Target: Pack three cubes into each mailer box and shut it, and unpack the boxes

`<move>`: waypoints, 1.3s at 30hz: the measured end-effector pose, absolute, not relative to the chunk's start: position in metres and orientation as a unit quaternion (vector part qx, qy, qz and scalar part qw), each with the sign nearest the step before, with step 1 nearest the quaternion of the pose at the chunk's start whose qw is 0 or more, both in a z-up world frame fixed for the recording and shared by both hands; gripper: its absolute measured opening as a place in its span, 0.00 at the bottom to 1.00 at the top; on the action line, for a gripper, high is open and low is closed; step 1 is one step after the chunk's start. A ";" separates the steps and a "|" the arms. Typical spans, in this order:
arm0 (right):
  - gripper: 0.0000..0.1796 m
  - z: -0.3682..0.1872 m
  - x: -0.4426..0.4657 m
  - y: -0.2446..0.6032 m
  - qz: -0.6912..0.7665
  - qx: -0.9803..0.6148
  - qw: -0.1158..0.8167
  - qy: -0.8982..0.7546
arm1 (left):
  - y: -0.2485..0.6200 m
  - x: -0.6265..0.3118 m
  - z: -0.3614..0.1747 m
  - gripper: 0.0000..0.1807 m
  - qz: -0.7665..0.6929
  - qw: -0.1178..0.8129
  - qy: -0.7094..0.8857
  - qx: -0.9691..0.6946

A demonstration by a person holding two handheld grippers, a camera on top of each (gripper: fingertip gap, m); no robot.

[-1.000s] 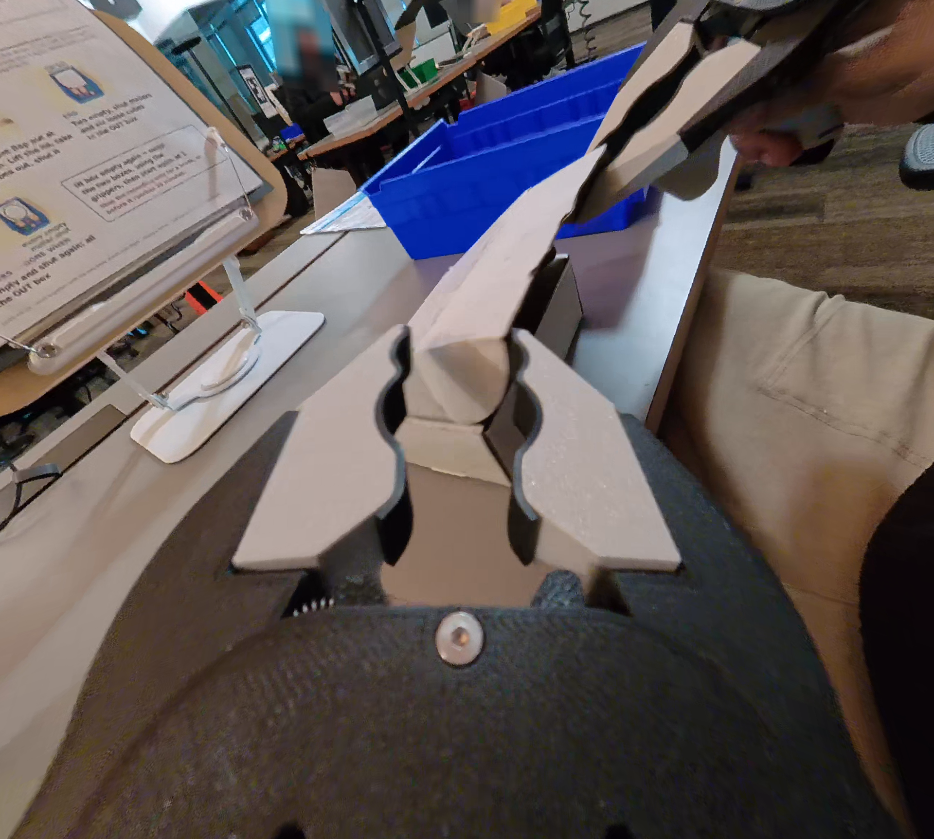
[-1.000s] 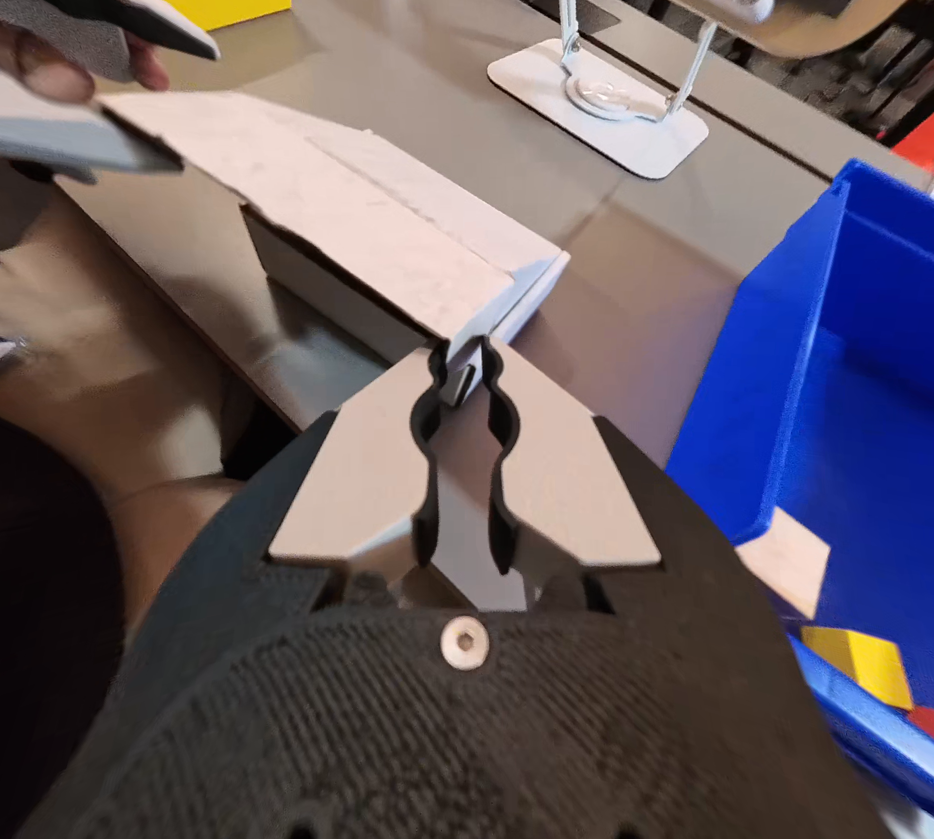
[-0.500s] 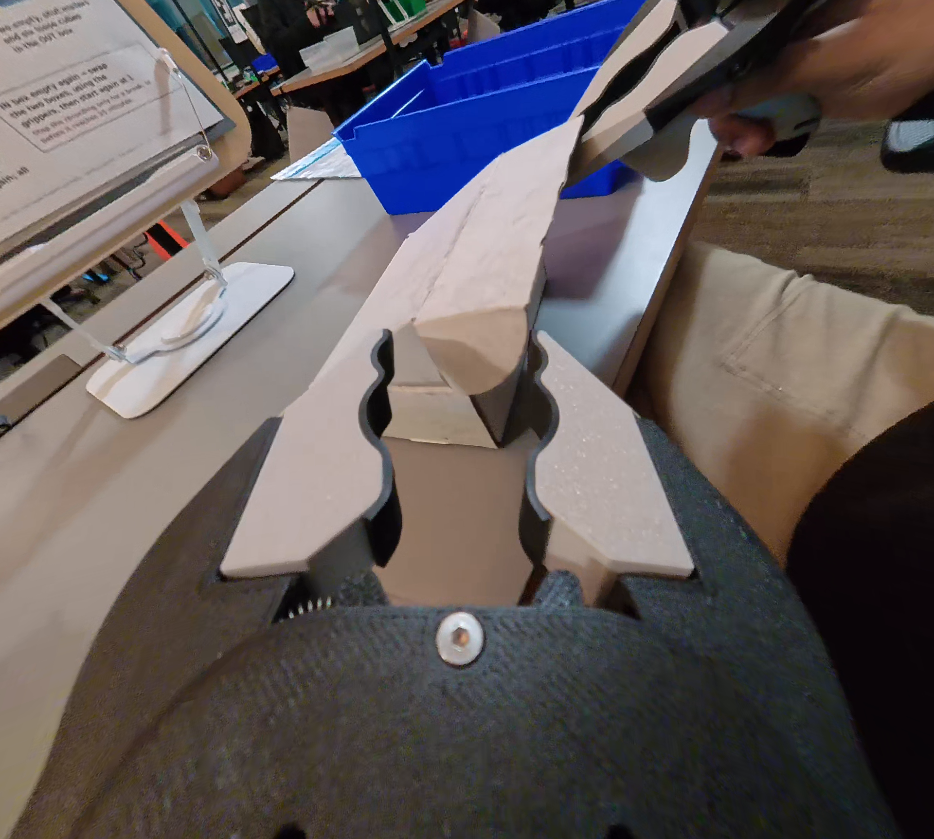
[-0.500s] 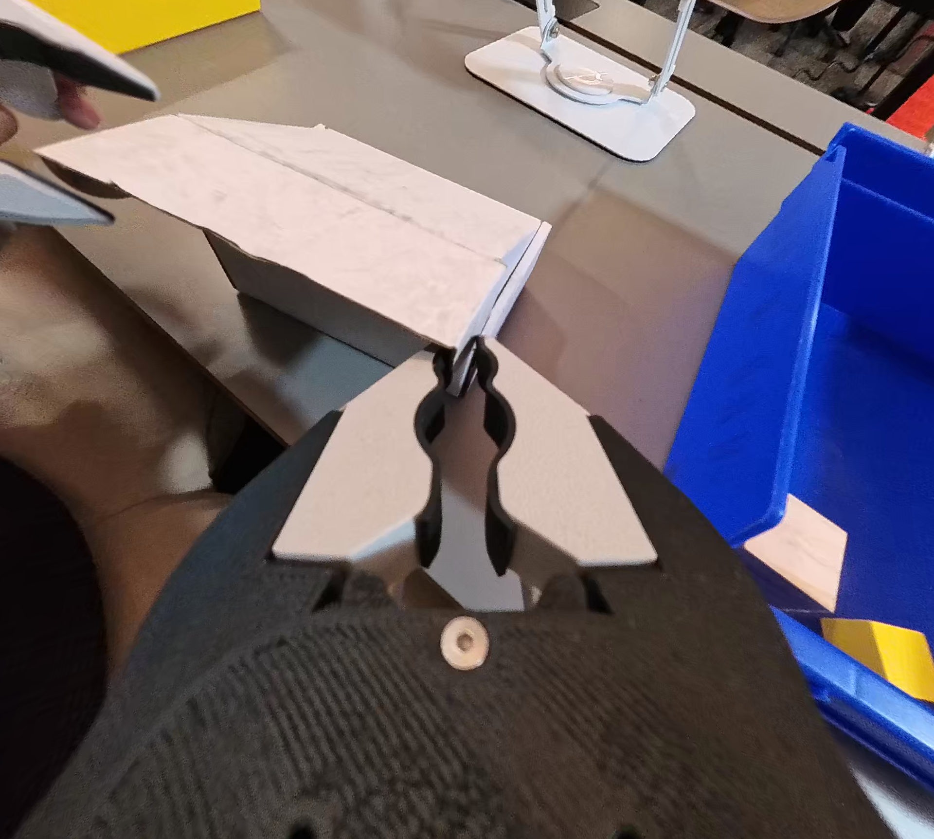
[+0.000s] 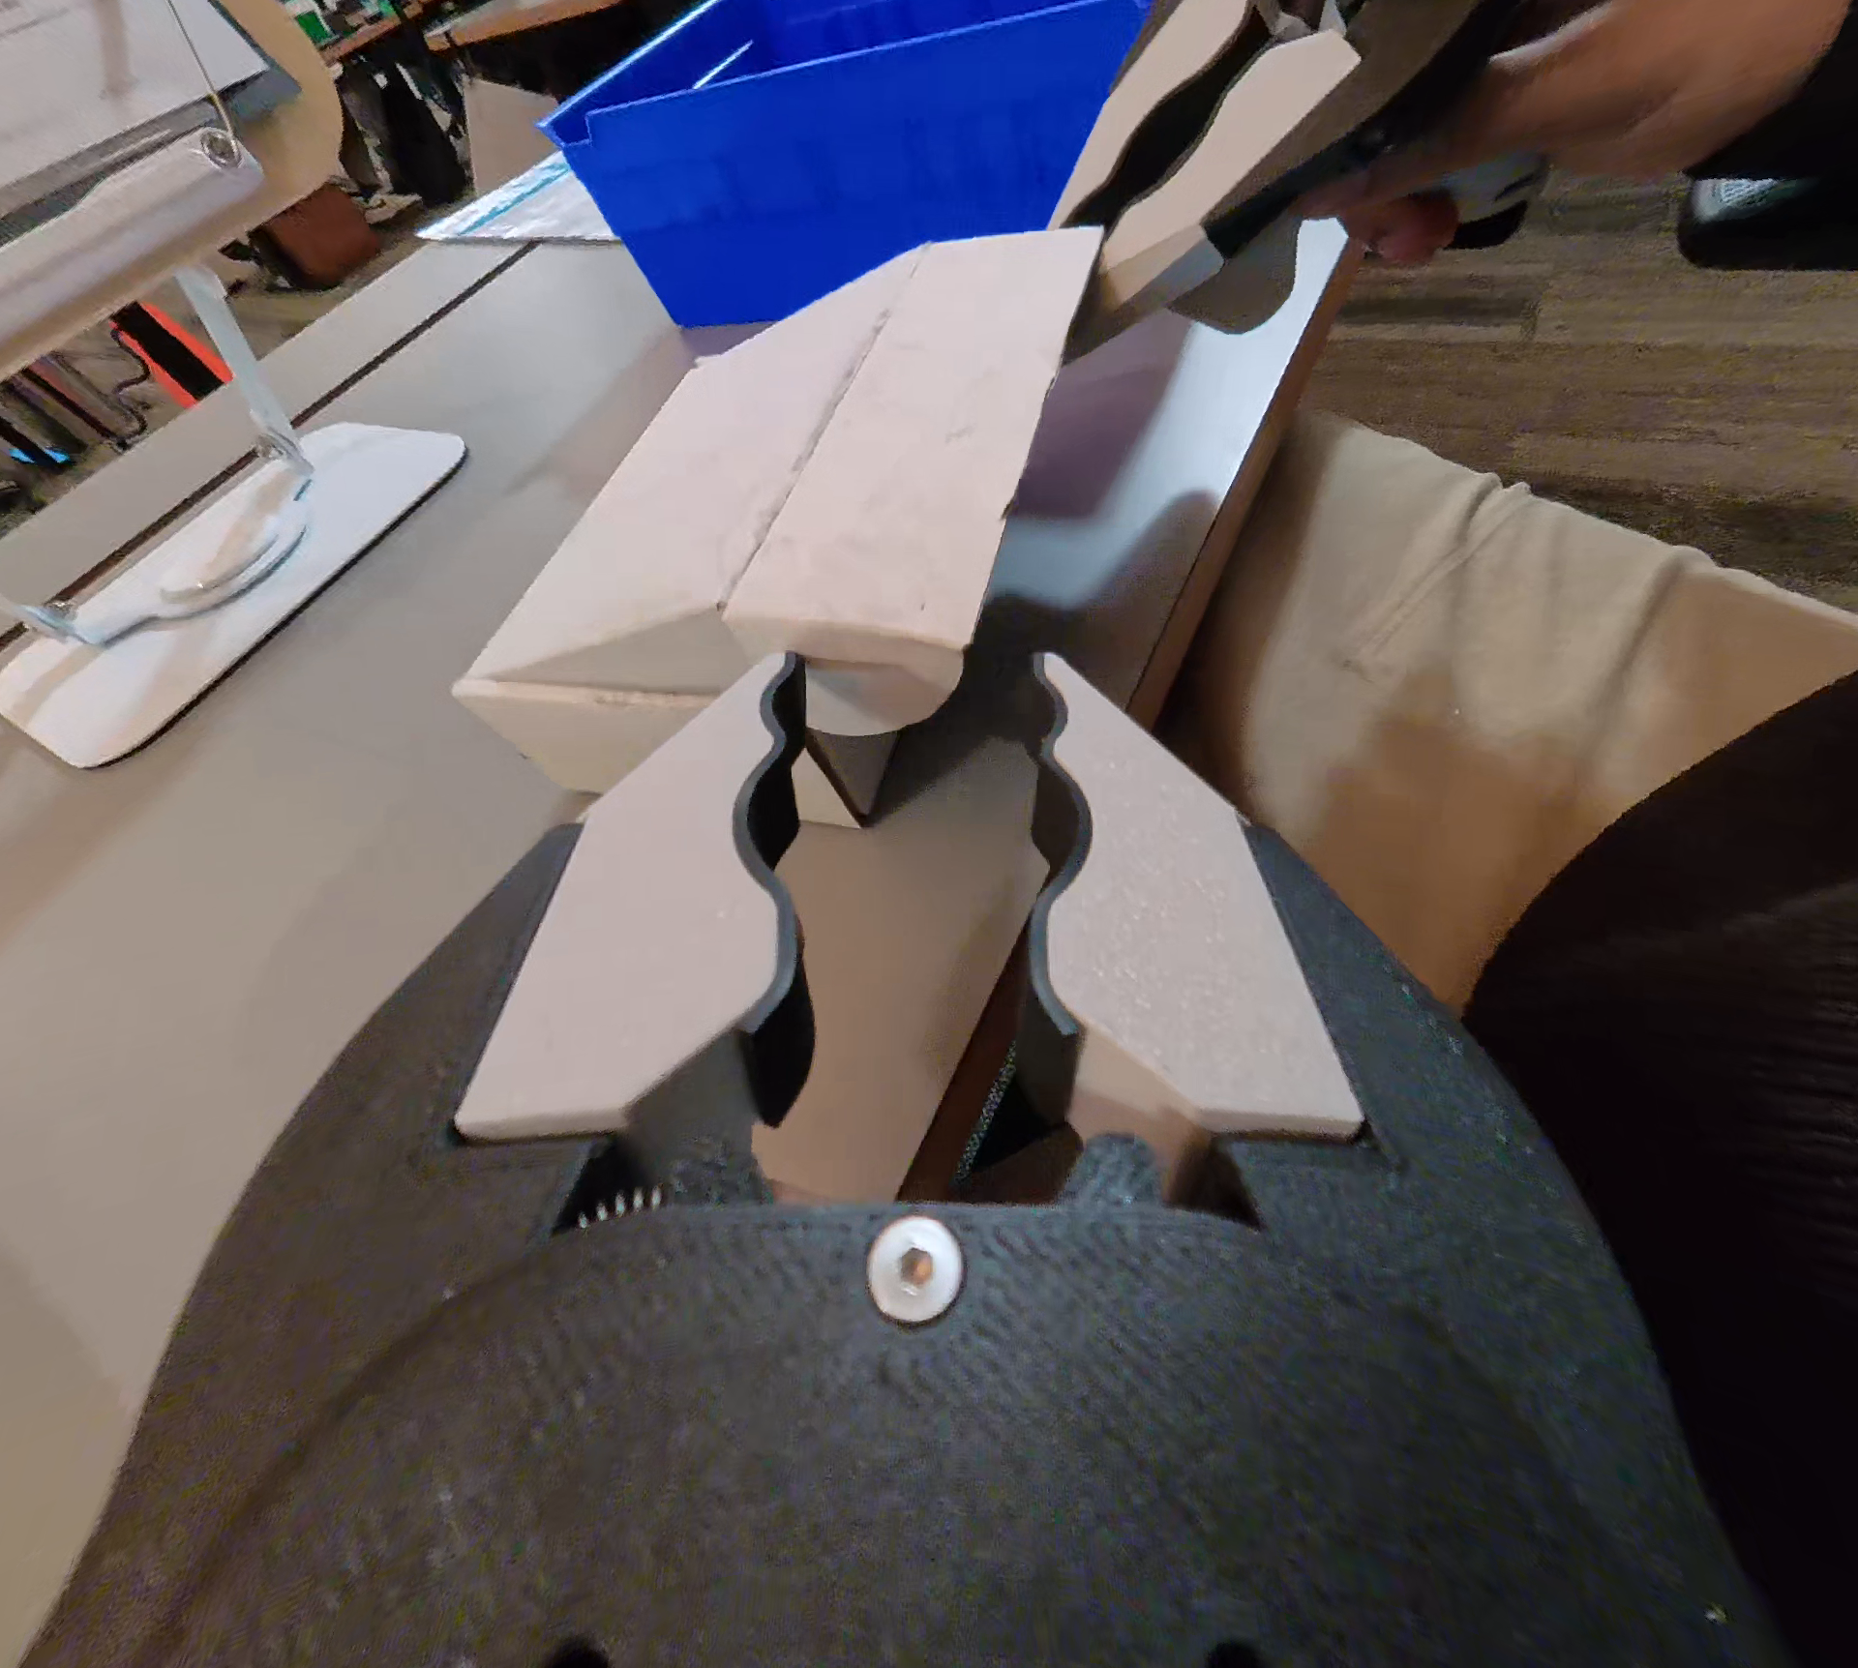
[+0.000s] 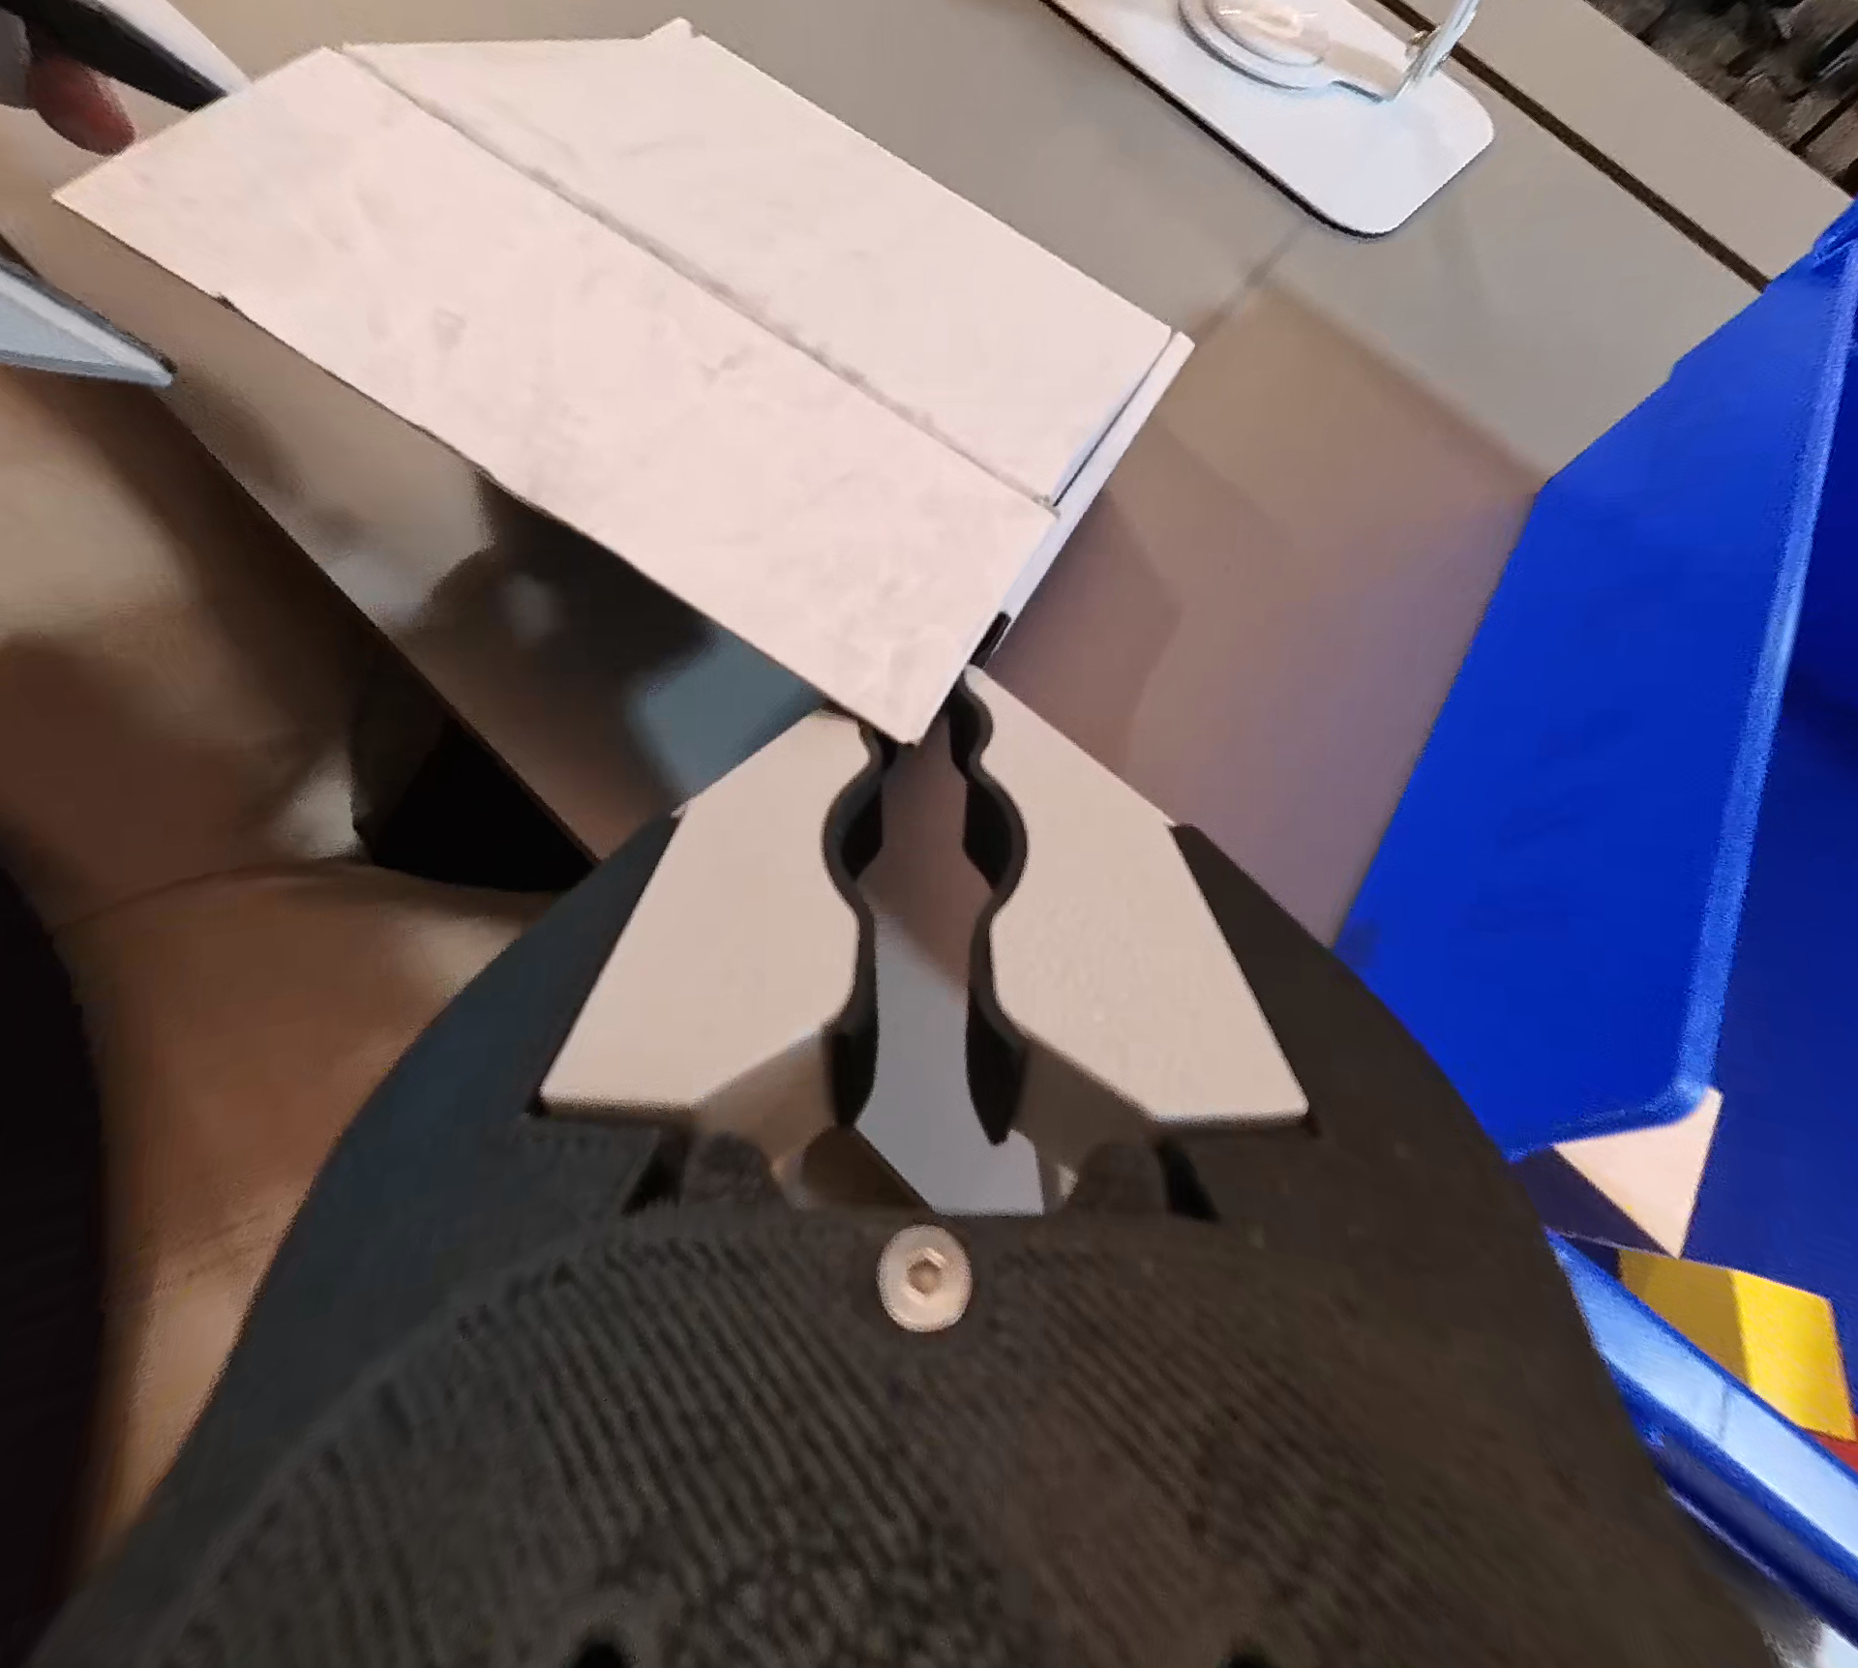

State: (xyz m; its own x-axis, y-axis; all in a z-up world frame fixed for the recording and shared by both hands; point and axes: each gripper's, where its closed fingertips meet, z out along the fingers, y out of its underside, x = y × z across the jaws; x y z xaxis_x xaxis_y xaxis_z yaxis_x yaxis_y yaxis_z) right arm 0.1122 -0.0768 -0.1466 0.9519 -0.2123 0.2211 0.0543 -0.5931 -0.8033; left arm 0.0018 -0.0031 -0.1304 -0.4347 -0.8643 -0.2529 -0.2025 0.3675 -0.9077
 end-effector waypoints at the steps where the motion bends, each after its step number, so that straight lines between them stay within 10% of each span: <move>1: 0.04 -0.146 0.112 -0.077 -0.151 -0.881 0.447 0.044 | -0.003 0.002 -0.130 0.23 -0.431 0.385 0.729 -0.367; 39: 0.04 -0.138 0.112 -0.076 -0.189 -0.872 0.451 0.020 | 0.003 0.003 -0.125 0.18 -0.433 0.403 0.719 -0.365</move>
State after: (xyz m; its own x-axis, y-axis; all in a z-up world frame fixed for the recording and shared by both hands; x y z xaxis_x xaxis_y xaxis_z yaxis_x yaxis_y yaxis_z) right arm 0.1124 -0.0761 -0.1377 0.9281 -0.2047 0.3111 0.1354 -0.5927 -0.7940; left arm 0.0034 0.0028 -0.1250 -0.4092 -0.8734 -0.2639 -0.1762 0.3594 -0.9164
